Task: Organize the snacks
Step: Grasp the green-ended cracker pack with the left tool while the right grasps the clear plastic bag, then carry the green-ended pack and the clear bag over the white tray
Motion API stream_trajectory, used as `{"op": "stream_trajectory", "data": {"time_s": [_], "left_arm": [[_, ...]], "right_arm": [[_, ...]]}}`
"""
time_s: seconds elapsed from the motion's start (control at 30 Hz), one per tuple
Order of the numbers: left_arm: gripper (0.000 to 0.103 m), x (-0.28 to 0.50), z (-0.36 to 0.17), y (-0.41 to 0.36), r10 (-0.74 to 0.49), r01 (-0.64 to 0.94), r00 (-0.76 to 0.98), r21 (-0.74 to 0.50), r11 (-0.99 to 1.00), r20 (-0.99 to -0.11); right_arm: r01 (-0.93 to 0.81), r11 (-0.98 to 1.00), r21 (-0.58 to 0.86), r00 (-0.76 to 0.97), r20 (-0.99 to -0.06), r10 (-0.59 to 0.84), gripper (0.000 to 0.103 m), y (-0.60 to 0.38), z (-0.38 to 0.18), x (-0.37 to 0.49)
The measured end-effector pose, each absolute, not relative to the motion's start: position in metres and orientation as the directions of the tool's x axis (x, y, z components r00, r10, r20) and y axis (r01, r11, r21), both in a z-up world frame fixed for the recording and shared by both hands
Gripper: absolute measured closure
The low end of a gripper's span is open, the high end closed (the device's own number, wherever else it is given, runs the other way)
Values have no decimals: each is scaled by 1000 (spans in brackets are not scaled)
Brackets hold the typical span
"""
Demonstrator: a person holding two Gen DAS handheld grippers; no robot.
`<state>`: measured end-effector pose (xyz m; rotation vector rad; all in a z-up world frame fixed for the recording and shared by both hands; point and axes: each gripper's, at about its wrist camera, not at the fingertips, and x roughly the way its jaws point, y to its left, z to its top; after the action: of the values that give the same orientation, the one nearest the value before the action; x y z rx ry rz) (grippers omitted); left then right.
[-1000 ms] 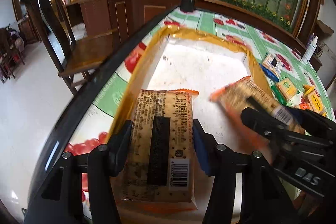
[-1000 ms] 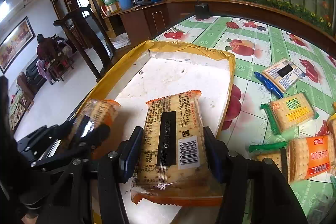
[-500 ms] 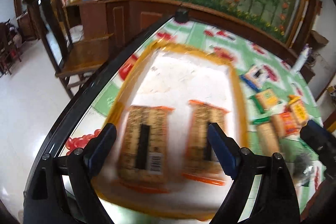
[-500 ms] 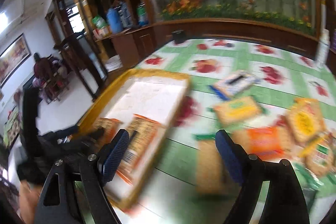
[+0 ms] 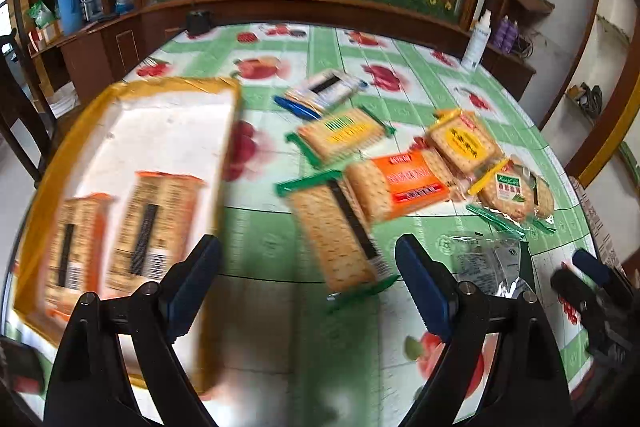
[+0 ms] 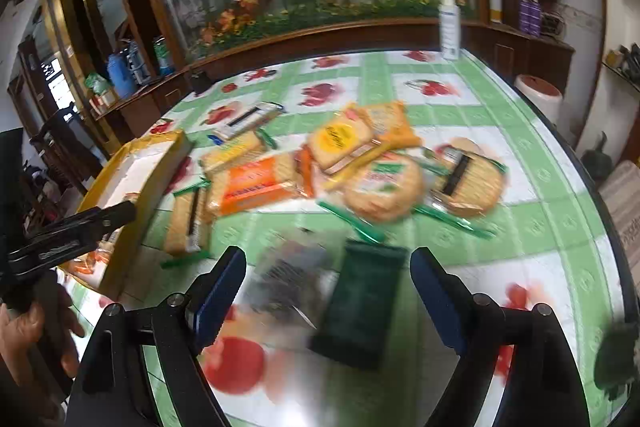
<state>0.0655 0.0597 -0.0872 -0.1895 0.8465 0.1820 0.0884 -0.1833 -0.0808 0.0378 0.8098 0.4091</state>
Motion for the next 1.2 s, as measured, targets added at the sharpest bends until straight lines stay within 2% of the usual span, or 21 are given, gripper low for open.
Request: {"op": "stream_trajectory", "data": {"time_s": [0.13,0.4,0.63,0.67,0.73,0.77,0.8,0.83,0.87,1.07,1.2], "left_arm": [[14,82,-99,52,105,-271,618,-85,959,-779],[14,104,-118,52,144,-309,573,-50,950,-807],[14,118,-136,54,178,-318,539,-3,948,-823],[14,118,-136,53,178,-313,548,-3,950,-817],[15,119,-136,52,180,-303,558,4,953,-810],[17,119,-136,52,180,-296,564,7,955,-806],[27,118,-134,51,186,-294,571,13,956,-800],[50,116,-132,51,188,-288,580,17,957,-793],[54,116,-131,52,169,-279,583,0,960,-795],[54,106,-125,49,131,-241,607,-24,970,-784],[54,90,-105,45,138,-229,651,-19,973,-746]], "right_arm": [[-368,912,182,599,-703,382,17,-186,-87,83],[-520,848,105,537,-732,419,17,-127,-102,86],[-492,865,98,496,-785,371,20,-112,-129,110],[-490,866,98,498,-784,371,23,-112,-129,111],[-489,864,122,495,-777,390,39,-118,-127,116],[-494,857,150,478,-776,411,44,-120,-127,118],[-495,850,182,461,-774,434,47,-123,-128,120],[-496,847,190,459,-771,441,47,-126,-128,120],[-497,846,194,459,-769,446,48,-127,-128,120],[-493,843,217,467,-751,466,51,-136,-122,115],[-486,845,222,488,-733,473,52,-142,-112,110]]}}
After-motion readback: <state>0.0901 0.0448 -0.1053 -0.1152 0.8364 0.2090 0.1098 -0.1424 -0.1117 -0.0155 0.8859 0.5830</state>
